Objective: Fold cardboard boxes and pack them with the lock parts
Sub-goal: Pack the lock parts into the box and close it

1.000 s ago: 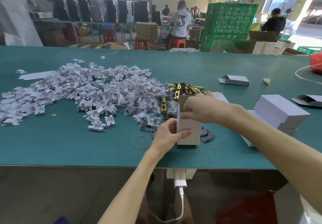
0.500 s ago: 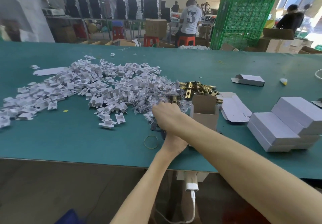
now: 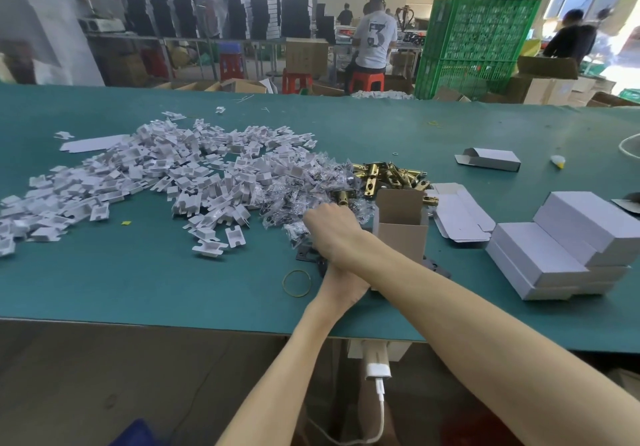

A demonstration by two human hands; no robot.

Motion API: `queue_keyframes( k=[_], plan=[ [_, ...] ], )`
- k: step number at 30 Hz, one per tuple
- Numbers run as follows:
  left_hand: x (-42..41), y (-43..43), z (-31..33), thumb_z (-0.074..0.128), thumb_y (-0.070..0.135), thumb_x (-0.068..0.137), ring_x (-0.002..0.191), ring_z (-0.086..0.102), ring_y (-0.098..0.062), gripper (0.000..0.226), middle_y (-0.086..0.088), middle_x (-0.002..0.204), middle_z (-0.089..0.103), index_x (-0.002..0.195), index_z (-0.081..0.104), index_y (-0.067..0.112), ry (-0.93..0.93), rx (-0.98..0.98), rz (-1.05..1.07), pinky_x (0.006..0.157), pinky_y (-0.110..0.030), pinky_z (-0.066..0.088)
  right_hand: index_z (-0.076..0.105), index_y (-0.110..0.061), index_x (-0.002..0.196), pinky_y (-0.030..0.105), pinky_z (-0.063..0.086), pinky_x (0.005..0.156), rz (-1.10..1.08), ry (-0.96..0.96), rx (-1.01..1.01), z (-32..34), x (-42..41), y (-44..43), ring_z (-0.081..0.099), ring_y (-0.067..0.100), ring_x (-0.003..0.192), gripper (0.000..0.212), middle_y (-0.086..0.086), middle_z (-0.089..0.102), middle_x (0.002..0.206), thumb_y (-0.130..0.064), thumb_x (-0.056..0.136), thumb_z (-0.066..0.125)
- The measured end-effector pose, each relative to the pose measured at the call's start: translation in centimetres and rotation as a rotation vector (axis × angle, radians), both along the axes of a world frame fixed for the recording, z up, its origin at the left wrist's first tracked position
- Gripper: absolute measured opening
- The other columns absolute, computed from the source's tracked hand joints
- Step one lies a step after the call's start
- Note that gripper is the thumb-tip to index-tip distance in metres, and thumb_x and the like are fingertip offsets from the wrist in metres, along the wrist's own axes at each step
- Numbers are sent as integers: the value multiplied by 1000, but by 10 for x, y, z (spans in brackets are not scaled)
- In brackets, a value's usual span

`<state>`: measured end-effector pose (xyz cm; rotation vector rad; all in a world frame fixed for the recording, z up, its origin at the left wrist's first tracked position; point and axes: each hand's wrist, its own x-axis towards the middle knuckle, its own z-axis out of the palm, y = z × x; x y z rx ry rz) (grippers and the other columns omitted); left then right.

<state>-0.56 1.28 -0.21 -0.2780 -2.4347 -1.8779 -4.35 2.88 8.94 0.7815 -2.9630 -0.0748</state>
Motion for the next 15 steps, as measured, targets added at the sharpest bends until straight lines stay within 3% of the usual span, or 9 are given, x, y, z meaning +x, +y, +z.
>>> queue_keyframes(
  k=[3, 5, 6, 7, 10, 13, 15],
  plan=[
    [2, -3, 3, 62, -11, 94, 67, 51, 11, 39, 5, 79, 50, 86, 47, 25, 20, 50, -20, 63, -10, 41, 58, -3, 88, 41, 56, 71, 52, -46, -188, 16, 1, 5, 60, 27, 76, 17, 11, 62, 87, 13, 89, 53],
    [0, -4, -1, 79, 13, 90, 75, 58, 3, 27, -3, 85, 63, 92, 60, 31, 28, 60, -32, 71, -15, 47, 65, -3, 101, 24, 55, 73, 93, -96, -412, 32, 4, 14, 61, 10, 75, 7, 5, 66, 94, 0, 95, 63],
    [0, -3, -1, 84, 23, 87, 81, 65, -4, 20, -9, 92, 71, 98, 67, 26, 6, 82, -46, 76, -22, 51, 67, -3, 103, 14, 50, 68, 114, -91, -500, 40, 5, 21, 57, 1, 72, 9, 0, 65, 91, -5, 94, 67],
    [-2, -3, -1, 86, 29, 85, 90, 71, -12, 28, -9, 100, 76, 106, 70, 18, -11, 105, -45, 81, -28, 56, 68, -4, 102, 10, 48, 64, 131, -84, -570, 49, 6, 29, 55, -5, 70, 9, -4, 64, 87, -6, 93, 69],
    [-5, -3, -4, 89, 27, 82, 104, 74, -13, 43, 1, 111, 79, 117, 69, 12, -56, 180, -44, 91, -33, 61, 67, -6, 99, 13, 54, 63, 90, -101, -748, 68, 8, 60, 65, -2, 62, 10, -5, 68, 78, -4, 90, 72],
    [-5, -3, -4, 89, 27, 82, 105, 74, -12, 42, 4, 112, 79, 118, 69, 16, -64, 203, -43, 92, -33, 61, 73, -9, 94, 6, 45, 56, -22, 11, -752, 76, 4, 93, 64, 0, 61, 13, -7, 67, 72, -8, 83, 81],
    [-5, -3, -3, 89, 29, 81, 106, 74, -12, 43, 5, 113, 78, 118, 69, 18, -69, 210, -47, 92, -33, 61, 76, -9, 93, 15, 51, 63, -70, 61, -703, 75, 2, 112, 63, 6, 67, 16, -3, 68, 74, -11, 80, 84]
  ],
)
